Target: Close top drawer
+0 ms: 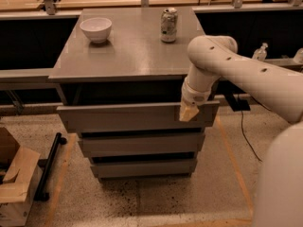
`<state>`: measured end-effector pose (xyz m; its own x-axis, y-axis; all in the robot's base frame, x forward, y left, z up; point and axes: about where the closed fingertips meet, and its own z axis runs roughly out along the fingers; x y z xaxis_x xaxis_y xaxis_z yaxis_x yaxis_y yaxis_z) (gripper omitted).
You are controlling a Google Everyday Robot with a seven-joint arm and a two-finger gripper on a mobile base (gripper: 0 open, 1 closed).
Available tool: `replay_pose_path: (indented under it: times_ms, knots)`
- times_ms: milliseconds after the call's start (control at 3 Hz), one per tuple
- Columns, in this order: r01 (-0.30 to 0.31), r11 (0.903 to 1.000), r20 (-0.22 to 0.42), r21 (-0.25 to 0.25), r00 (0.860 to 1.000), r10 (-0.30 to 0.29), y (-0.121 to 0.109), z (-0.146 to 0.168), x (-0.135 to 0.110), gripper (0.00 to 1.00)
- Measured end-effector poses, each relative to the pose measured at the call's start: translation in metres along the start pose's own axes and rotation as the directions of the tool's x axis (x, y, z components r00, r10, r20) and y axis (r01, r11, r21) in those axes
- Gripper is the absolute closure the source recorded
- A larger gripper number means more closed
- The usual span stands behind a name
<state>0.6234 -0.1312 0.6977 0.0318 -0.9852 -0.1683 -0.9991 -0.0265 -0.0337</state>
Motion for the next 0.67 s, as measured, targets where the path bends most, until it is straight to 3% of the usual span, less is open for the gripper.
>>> replay_pose_path:
  times_ms: [333, 667]
  knots:
    - [0.006, 0.9975, 0.029, 0.07, 1.0, -0.008, -0.029, -0.022, -0.006, 1.0]
    - [0.018, 0.9993, 0.013, 0.034, 1.0, -0.018, -0.027, 0.002, -0.007, 1.0]
